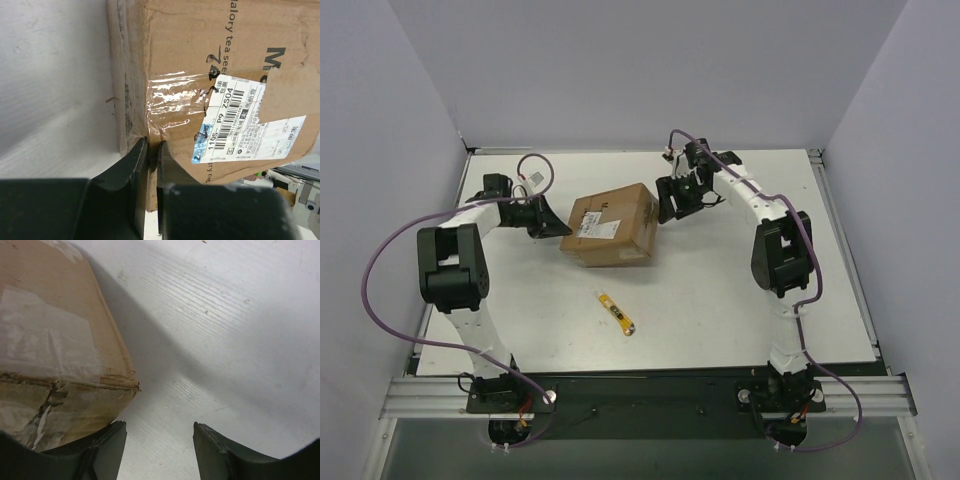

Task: Unpack the express box

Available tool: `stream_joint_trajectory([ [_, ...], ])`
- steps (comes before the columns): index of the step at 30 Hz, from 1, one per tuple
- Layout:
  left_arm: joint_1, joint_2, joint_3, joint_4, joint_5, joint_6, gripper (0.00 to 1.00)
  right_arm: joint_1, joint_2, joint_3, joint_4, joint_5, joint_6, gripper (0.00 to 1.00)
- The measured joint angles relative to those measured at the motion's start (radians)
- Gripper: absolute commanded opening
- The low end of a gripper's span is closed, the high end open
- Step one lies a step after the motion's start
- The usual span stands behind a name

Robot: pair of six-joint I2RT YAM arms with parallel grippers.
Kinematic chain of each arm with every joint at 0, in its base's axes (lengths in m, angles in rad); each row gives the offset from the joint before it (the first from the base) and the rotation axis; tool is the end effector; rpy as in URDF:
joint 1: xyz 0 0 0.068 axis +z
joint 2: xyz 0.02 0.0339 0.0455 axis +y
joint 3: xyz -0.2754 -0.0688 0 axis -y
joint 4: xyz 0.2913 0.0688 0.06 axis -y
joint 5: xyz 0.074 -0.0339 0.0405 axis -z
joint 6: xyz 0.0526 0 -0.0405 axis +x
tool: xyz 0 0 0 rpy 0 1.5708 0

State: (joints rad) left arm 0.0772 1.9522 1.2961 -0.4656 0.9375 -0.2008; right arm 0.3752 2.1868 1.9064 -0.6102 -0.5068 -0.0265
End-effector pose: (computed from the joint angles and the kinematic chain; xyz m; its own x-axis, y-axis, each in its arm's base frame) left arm 0.4375 -0.0087 0.1442 -0.9406 -0.1911 -0.2806 0.1180 0.5908 -0.7982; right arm 0.5034 0.2257 0.2220 -0.7071 -0.3034 -0.6387 -0.6234 0.6938 0.3606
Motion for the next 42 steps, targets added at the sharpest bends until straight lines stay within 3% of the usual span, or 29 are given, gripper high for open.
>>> stream_joint_trajectory([
  [5,0.022,0.015,0.014,-0.025,-0.024,0.033,0.3,0.021,0.0,0.031,0.003,-0.06,0.027,0.57],
  [9,0.022,0.103,-0.013,-0.036,-0.168,0.118,0.34,0.114,0.0,0.086,0.011,-0.144,0.058,0.57],
  [11,0.031,0.137,-0.023,-0.08,-0.086,0.108,0.35,0.159,0.0,0.123,0.026,-0.174,0.074,0.57],
  [15,0.042,0.128,-0.029,-0.105,-0.085,0.142,0.35,0.217,-0.001,0.159,0.052,-0.192,0.083,0.57],
  [20,0.042,0.097,-0.067,-0.103,-0.089,0.158,0.34,0.207,-0.001,0.142,0.052,-0.161,0.078,0.57],
  [26,0.042,0.028,-0.13,-0.105,-0.172,0.137,0.19,0.19,-0.002,0.127,0.051,-0.006,0.035,0.54],
  [28,0.043,-0.013,-0.162,-0.109,-0.227,0.132,0.19,0.186,-0.008,0.116,0.05,0.049,0.006,0.54],
  [35,0.111,-0.238,-0.254,-0.136,-0.311,0.197,0.45,0.169,-0.207,-0.152,0.05,0.171,-0.144,0.64],
  [36,0.129,-0.303,-0.278,-0.141,-0.308,0.248,0.48,0.163,-0.247,-0.2,0.051,0.174,-0.151,0.68],
  [39,0.163,-0.512,-0.326,-0.204,-0.286,0.465,0.72,0.113,-0.346,-0.305,0.034,0.174,-0.151,0.74],
  [42,0.134,-0.69,-0.329,-0.309,-0.264,0.735,0.77,0.016,-0.42,-0.363,0.01,0.174,-0.134,0.77],
])
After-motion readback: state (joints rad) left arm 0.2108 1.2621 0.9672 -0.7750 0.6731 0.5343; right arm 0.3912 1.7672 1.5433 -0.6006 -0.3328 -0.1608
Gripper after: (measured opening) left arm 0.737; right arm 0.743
